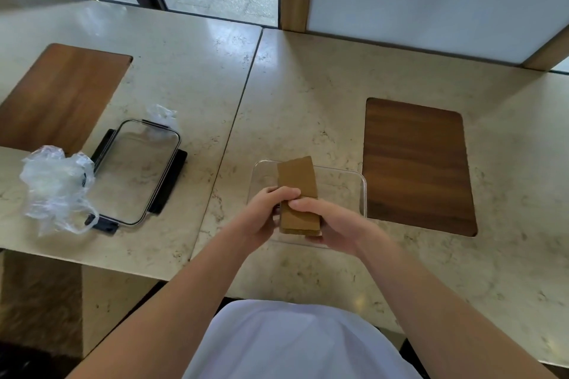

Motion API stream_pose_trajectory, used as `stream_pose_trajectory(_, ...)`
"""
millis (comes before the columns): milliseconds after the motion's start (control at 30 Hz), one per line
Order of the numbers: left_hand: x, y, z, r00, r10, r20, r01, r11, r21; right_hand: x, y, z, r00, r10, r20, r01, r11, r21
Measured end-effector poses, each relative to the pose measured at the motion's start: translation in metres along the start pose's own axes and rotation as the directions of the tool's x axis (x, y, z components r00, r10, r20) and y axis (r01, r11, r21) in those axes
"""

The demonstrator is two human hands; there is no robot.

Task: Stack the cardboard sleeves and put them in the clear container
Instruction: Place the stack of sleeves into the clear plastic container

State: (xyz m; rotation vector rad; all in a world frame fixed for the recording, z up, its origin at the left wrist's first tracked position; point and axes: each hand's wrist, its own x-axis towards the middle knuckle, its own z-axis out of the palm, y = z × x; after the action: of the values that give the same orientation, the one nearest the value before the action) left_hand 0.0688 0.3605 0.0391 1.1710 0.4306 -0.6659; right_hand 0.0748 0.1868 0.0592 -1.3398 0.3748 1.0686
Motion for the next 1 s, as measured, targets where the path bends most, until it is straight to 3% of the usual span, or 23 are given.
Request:
stream_pose_trajectory(100,0.003,0.001,-0.001,1.0,0.008,-0.01,-0.008,1.0,0.01,0.0,-0.005,-0.008,0.999,-0.032,0.017,0.032,0.999,-0.013)
stream_pose_trajectory(233,0.008,0.006,-0.003,0.999,-0.019,-0.048,0.02,1.0,0.005,0.007,-0.008,-0.017,0.997,-0.059,-0.044,0.064,0.988,0.141)
stream_pose_trajectory(333,0.008,0.01,-0.009,0.996,-0.059,-0.073,0.063,0.996,0.058,0.014,-0.005,-0.015,0.997,-0.076,-0.027,0.078,0.991,0.111)
stream_pose_trajectory(600,0.01,0.0,-0.022,0.974,-0.178,-0.141,0.181,0.983,0.008,0.04,0.018,0.001,0.999,-0.015,-0.039,0.022,0.981,0.194)
stream_pose_trajectory(1000,0.025,0.013,-0.008,0.938,-0.181,-0.296,0.222,0.969,0.11,0.068,0.014,0.015,0.993,0.024,-0.117,0.008,0.964,0.267)
